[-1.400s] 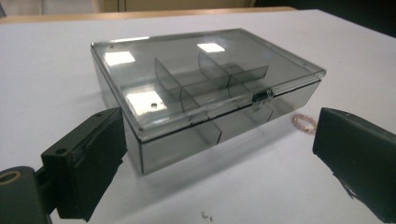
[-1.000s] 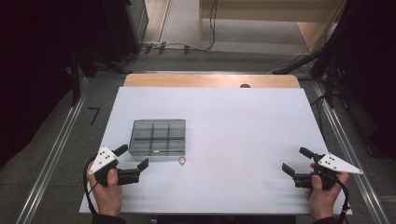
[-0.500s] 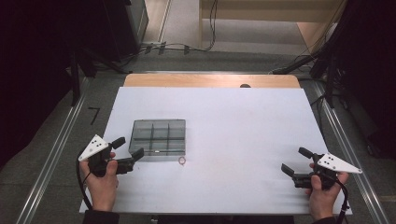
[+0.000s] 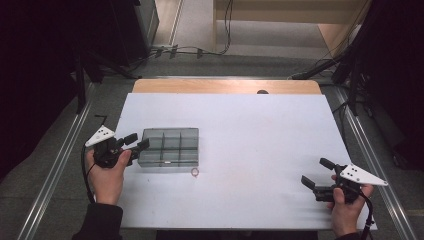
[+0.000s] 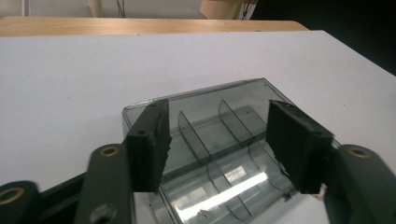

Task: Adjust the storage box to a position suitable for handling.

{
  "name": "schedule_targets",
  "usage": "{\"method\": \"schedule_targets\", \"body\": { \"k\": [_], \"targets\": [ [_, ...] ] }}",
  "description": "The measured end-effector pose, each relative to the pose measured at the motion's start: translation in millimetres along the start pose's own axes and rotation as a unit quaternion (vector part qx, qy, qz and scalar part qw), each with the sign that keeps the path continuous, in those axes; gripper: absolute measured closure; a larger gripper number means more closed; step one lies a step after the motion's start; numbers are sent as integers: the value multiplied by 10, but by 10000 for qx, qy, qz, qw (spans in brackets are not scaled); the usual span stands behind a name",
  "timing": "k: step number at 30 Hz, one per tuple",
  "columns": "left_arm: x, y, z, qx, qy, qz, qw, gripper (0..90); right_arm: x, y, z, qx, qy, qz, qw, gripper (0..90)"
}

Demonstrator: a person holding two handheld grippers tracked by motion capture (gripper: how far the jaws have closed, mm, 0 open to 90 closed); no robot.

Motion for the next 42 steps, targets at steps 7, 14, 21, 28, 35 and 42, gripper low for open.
{"method": "schedule_targets", "body": {
  "k": [7,14,21,28,35,42],
  "targets": [
    [186,-59,43,67,171,138,9997,628,5,-3,1,-10,32,24,10000,0],
    [432,-146,4,409,292,398,9979,784,4,-5,-1,-2,31,25,10000,0],
    [570,-234,-77,633,442,488,9958,888,4,-7,-2,5,18,25,10000,0],
    [624,-382,-182,898,574,501,9930,895,6,-7,-1,-14,19,65,10000,0],
    [596,-428,-248,1052,572,519,9914,896,4,-1,-4,-13,0,64,10000,0],
    [599,-425,-359,1110,697,462,9903,896,3,1,-4,-20,-19,68,10000,0]
  ]
}}
Point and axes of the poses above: each handheld gripper's, and its own axes: y roughly backward along the jaws, z roughly out of its top, x roughly to its left, the point moved 8 cm from there along -y, roughly forward along the jaws, and after that the axes turned 5 degrees about y, right-handed, at the moved point
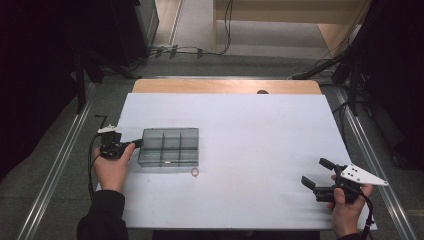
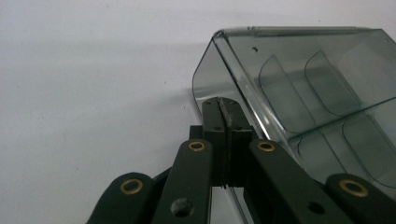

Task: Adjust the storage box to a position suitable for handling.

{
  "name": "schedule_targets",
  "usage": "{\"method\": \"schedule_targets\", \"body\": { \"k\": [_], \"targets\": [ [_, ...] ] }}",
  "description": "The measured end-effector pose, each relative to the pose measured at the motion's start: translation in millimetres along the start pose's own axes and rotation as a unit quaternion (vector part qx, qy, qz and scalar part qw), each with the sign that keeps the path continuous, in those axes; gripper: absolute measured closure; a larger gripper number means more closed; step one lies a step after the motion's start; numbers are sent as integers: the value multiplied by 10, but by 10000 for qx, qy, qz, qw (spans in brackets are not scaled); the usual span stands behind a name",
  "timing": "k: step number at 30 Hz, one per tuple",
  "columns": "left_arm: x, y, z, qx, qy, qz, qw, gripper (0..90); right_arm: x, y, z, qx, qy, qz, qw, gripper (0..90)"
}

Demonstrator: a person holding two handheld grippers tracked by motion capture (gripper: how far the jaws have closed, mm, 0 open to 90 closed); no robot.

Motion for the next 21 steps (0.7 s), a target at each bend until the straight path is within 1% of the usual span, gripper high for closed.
{"method": "schedule_targets", "body": {
  "k": [1,2,9,10,11,13,14,15,16,17,21],
  "targets": [
    [-9,3,2,-40,8,31,10000,895,1,-2,0,-2,1,-3,10000,0],
    [-17,9,7,-70,26,14,10000,896,1,-2,0,2,9,-2,10000,0],
    [-82,-29,18,-87,2,-93,9999,895,4,-5,-1,18,17,-4,10000,0],
    [-112,-51,20,-107,-8,-91,9999,895,5,-5,-1,15,13,-1,10000,0],
    [-112,-51,20,-107,-8,-91,9999,895,5,-5,-1,15,13,-1,10000,0],
    [-155,-79,20,-103,-23,-134,9999,895,5,-4,-1,10,16,0,10000,0],
    [-199,-106,17,-97,-55,-179,9998,895,6,-4,-1,11,17,0,10000,0],
    [-199,-106,17,-97,-55,-179,9998,895,6,-4,-1,11,17,0,10000,0],
    [-238,-133,14,-113,-40,-205,9997,895,7,-5,-2,19,20,-4,10000,0],
    [-238,-133,14,-113,-40,-205,9997,895,8,-6,-2,20,21,-2,10000,0],
    [-311,-179,12,-113,-60,-274,9995,895,8,-6,-2,23,20,-3,10000,0]
  ]
}}
Point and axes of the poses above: each handheld gripper's, and its own axes: y roughly backward along the jaws, z roughly out of its top, x roughly to its left, the point moved 8 cm from there along -y, roughly forward along the jaws, and after that the axes turned 5 degrees about y, right-handed, at the moved point
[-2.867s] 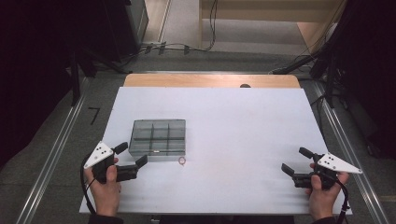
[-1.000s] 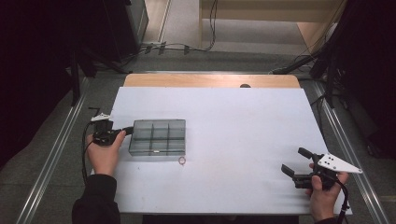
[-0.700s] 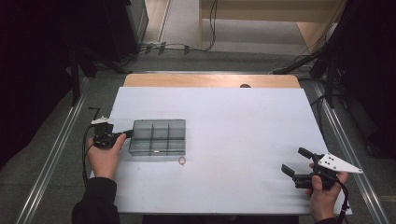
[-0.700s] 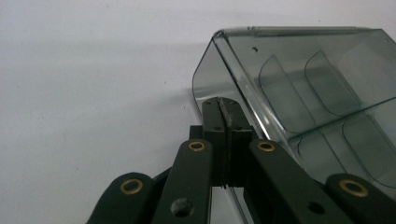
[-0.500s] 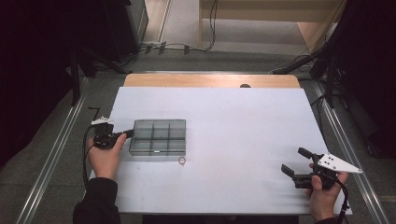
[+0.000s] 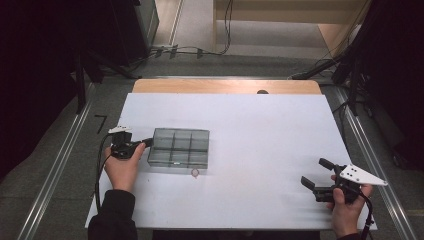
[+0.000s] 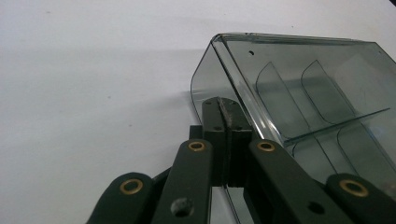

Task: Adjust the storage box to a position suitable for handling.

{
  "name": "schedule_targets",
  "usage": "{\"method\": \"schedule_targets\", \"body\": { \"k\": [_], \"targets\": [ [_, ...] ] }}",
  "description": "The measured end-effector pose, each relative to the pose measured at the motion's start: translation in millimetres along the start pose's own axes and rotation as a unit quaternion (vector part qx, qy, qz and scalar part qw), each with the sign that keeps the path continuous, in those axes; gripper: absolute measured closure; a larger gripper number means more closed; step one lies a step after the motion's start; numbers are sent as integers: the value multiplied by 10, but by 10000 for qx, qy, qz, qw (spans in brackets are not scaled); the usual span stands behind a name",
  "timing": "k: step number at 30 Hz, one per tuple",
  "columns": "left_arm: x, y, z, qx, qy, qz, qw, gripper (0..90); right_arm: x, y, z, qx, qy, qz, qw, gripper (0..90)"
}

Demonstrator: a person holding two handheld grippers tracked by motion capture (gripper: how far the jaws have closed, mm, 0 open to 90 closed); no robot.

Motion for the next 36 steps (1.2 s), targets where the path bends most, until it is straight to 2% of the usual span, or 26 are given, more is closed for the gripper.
{"method": "schedule_targets", "body": {
  "k": [19,30,36],
  "targets": [
    [-405,-210,-39,61,-238,-343,9991,895,3,-3,1,-9,31,26,10000,0],
    [-601,-317,-74,105,-259,-542,9981,895,3,-3,1,-8,35,27,10000,0],
    [-732,-374,-98,142,-335,-653,9972,895,3,-3,2,-14,42,32,10000,0]
  ]
}}
Point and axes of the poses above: each handheld gripper's, and its own axes: y roughly backward along the jaws, z roughly out of its top, x roughly to its left, the point moved 8 cm from there along -y, roughly forward along the jaws, and after that the axes turned 5 degrees about y, right-handed, at the moved point
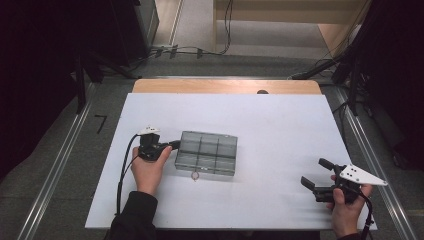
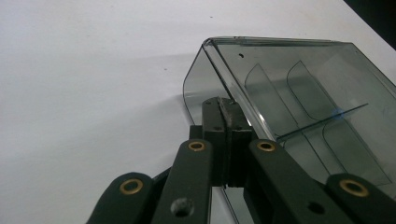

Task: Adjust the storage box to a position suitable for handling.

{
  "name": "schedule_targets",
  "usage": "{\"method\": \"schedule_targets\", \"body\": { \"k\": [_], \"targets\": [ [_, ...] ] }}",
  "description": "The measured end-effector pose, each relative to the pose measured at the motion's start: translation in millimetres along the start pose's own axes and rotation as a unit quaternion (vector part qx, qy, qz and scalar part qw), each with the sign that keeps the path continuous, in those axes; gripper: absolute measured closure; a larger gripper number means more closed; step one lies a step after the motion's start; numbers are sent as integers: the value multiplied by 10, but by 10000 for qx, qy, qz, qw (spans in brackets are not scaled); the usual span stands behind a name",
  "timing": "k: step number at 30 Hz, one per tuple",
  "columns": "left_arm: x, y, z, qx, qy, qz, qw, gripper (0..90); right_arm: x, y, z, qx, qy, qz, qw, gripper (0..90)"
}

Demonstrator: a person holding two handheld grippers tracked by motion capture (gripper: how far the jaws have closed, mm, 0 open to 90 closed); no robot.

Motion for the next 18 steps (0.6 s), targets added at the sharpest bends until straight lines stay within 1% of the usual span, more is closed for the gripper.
{"method": "schedule_targets", "body": {
  "k": [2,6,7,8,9,10,11,16,18],
  "targets": [
    [-18,-8,-1,-4,6,-14,10000,895,0,0,0,1,1,1,10000,0],
    [-91,-39,-13,-3,-17,-123,9999,895,0,0,0,-1,-1,1,10000,0],
    [-113,-51,-18,-9,-30,-143,9999,895,1,2,-1,2,-15,-2,10000,0],
    [-163,-71,-31,19,-58,-213,9998,895,0,3,-1,-2,-19,-2,10000,0],
    [-163,-71,-31,19,-58,-213,9998,896,0,3,-1,-2,-19,-2,10000,0],
    [-213,-87,-38,18,-90,-272,9996,895,0,3,0,-5,-23,1,10000,0],
    [-213,-87,-38,18,-90,-272,9996,895,0,3,0,-5,-23,1,10000,0],
    [-328,-113,-69,13,-140,-382,9992,895,1,3,-1,0,-17,5,10000,0],
    [-344,-110,-81,10,-137,-397,9991,895,0,1,0,-5,-5,5,10000,0]
  ]
}}
Point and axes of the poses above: each handheld gripper's, and its own axes: y roughly backward along the jaws, z roughly out of its top, x roughly to its left, the point moved 8 cm from there along -y, roughly forward along the jaws, and after that the axes turned 5 degrees about y, right-handed, at the moved point
